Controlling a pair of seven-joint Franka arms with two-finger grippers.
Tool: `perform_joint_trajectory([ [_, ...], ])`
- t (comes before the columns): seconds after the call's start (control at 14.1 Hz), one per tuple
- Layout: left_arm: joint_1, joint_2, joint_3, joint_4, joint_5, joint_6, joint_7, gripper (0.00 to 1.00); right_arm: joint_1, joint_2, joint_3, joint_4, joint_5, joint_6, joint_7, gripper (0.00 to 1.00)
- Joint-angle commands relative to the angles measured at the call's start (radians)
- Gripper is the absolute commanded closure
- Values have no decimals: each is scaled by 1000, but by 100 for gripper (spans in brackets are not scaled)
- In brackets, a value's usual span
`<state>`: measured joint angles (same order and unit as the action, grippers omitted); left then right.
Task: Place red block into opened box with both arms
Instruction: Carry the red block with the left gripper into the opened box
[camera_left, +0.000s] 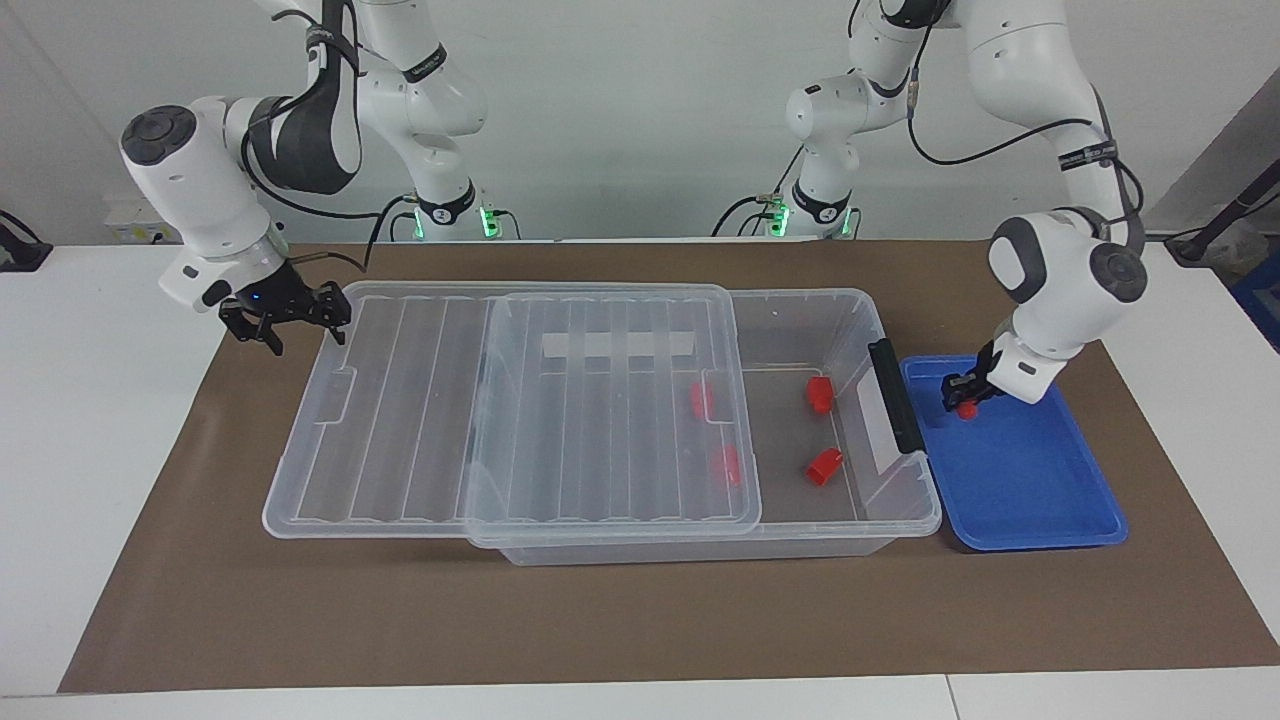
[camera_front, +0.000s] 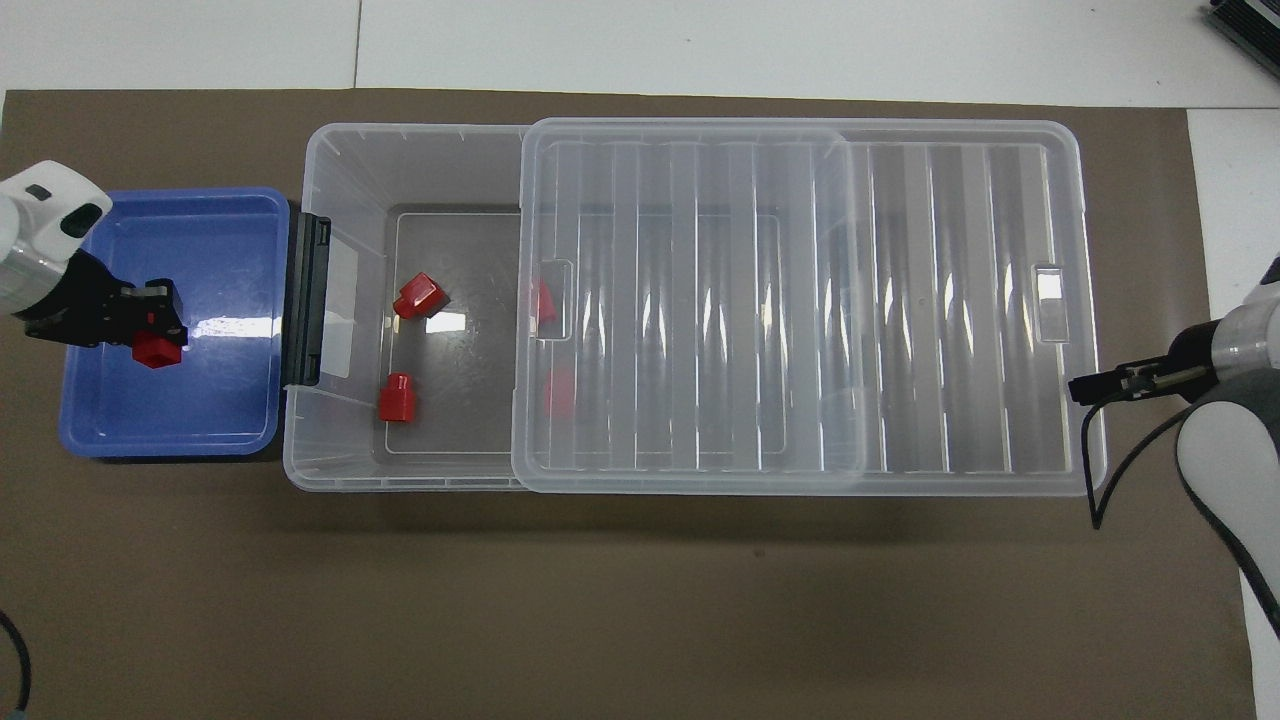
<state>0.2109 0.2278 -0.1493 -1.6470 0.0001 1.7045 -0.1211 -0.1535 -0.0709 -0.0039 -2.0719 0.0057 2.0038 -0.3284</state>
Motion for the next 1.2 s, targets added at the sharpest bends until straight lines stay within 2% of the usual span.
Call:
perform_joint_trajectory([
  [0.0,-73,16,-3,160,-26,-181,-228,100,-23,-17,4,-11,-6,-3,-32,9],
  [0.14,-169,22,-3,214,-78,-180,-502,100,-26,-3,4,30,-6,-26,-26,4],
  [0.21,-223,31,-3,217,-84,-134,-640,100,-24,2,4,57,-6,-48,-17,3],
  [0.28,-288,31,-3,205,-86,-40,-735,100,-20,0,4,78,-7,-56,6,2],
  [0.35,-335,22,-3,150,-84,54,-779,100,-9,-4,5,90,-7,-59,53,1],
  [0.5,-399,2,-1,18,-75,209,-782,100,-2,-13,22,128,-7,-101,142,0],
  [0.71,-470,82,-1,-10,16,279,-787,100,69,-13,27,205,-15,-178,285,0],
  [0.78,-478,93,-1,-46,44,305,-787,100,96,-12,27,223,-18,-188,343,0],
  [0.99,-485,97,-1,-138,93,394,-786,100,162,5,28,295,-67,-243,455,0],
  [1.13,-487,94,-1,-207,129,447,-786,100,172,32,30,360,-66,-295,502,0],
])
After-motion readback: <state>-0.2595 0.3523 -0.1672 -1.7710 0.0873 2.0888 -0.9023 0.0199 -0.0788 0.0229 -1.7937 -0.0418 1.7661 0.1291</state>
